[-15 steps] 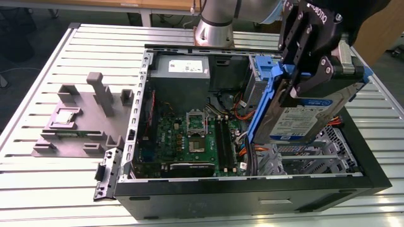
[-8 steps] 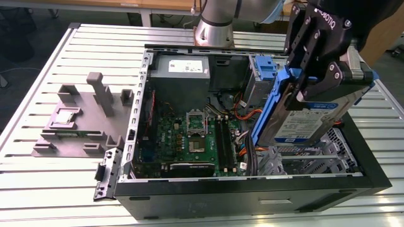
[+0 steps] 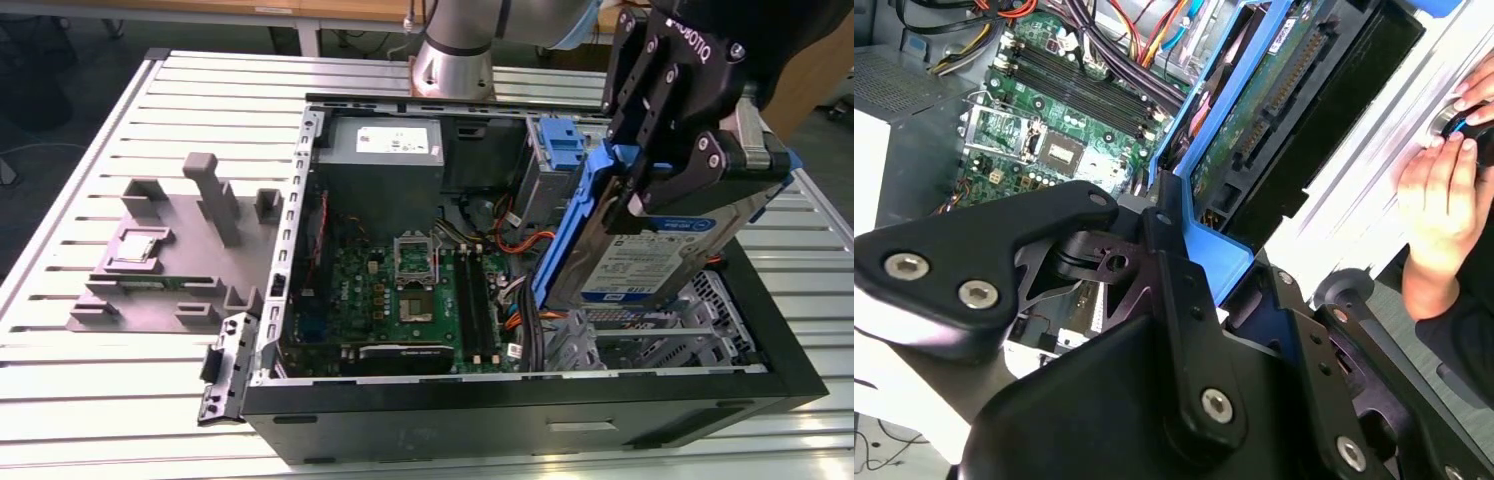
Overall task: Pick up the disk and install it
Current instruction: 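Insert the disk into the insertion slot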
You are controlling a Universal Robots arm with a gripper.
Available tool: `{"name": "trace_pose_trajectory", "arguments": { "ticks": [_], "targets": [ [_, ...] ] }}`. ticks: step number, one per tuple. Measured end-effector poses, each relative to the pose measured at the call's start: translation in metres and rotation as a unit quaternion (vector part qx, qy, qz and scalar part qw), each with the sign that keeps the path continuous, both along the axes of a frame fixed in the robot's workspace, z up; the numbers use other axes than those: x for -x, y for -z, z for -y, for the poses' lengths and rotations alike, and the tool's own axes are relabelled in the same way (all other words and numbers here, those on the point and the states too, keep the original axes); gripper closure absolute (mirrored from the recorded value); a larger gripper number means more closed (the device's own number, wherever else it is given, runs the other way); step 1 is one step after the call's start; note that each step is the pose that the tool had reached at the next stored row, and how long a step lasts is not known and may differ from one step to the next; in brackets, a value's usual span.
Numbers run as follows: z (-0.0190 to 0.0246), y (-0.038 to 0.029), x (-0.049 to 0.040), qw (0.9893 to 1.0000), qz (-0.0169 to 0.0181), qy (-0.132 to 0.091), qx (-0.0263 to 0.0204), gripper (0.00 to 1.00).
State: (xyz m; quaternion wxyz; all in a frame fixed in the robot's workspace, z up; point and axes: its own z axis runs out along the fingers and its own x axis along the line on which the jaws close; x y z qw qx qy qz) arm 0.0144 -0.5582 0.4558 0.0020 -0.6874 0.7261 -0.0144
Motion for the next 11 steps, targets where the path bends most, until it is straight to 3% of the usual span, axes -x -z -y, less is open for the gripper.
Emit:
{"name": "trace_pose_trajectory", "arguments": {
  "ticks": [11],
  "targets": [
    [0.0000, 0.0003, -0.0076, 1.0000, -0.0005, 0.000, 0.0000, 0.63]
  ]
}}
